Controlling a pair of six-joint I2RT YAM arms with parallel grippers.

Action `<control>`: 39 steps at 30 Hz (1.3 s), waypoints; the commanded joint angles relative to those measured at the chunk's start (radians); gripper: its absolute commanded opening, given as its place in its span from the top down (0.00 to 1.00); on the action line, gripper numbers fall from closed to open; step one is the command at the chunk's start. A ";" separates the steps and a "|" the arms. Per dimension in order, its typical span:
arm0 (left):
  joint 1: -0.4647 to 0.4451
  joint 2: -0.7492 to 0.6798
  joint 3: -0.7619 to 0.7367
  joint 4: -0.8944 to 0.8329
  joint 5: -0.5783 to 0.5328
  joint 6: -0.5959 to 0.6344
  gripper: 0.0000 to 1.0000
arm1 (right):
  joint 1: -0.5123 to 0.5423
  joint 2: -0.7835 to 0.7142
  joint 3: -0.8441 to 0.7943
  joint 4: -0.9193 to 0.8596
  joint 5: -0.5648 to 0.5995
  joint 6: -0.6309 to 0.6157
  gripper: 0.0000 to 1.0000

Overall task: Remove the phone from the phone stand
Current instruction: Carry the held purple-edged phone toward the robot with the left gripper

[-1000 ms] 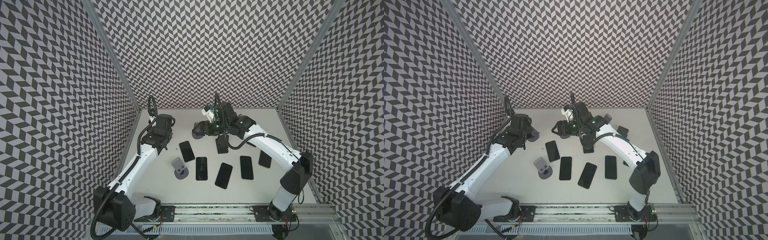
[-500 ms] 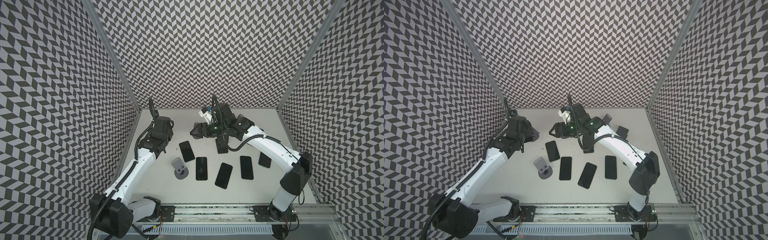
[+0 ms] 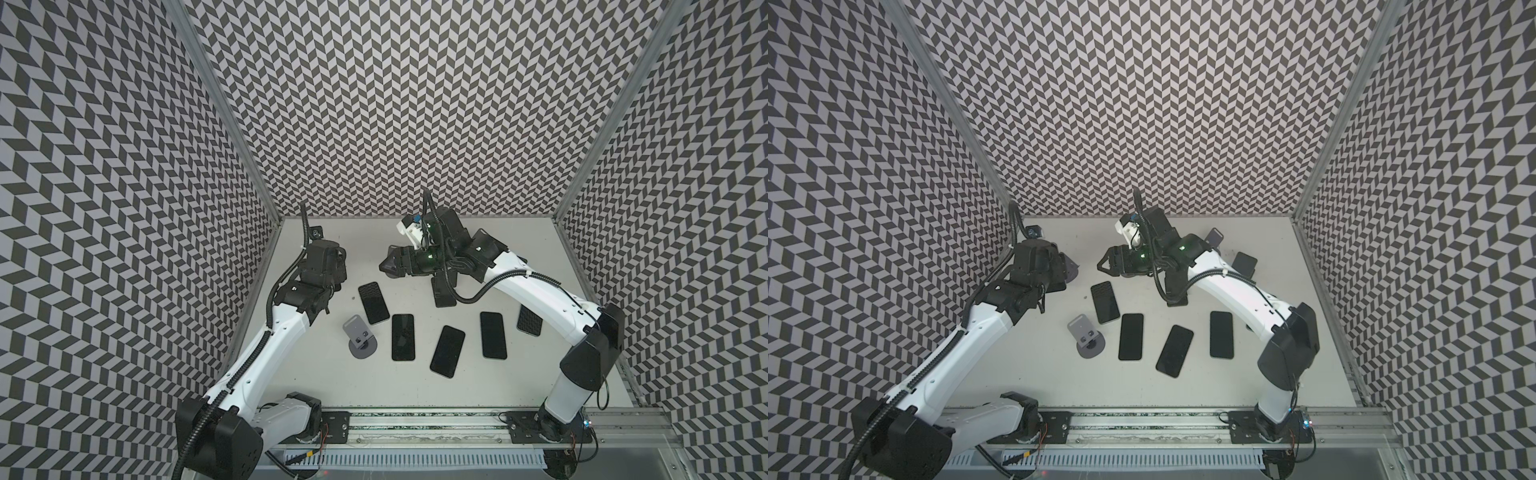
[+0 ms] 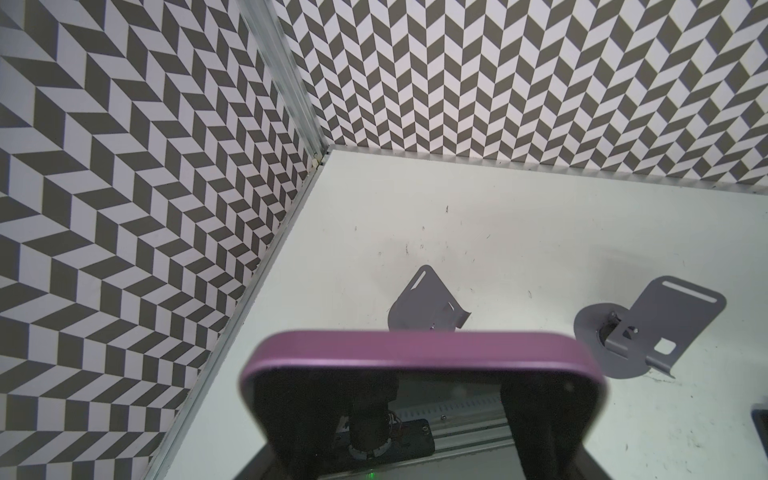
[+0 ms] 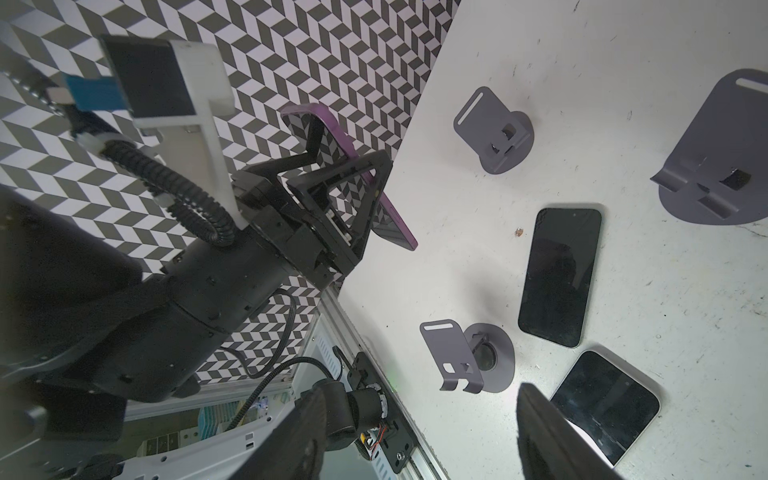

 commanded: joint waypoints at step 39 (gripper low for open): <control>0.157 0.146 -0.166 0.027 0.240 0.224 0.44 | 0.018 -0.056 0.013 0.024 0.015 -0.056 0.30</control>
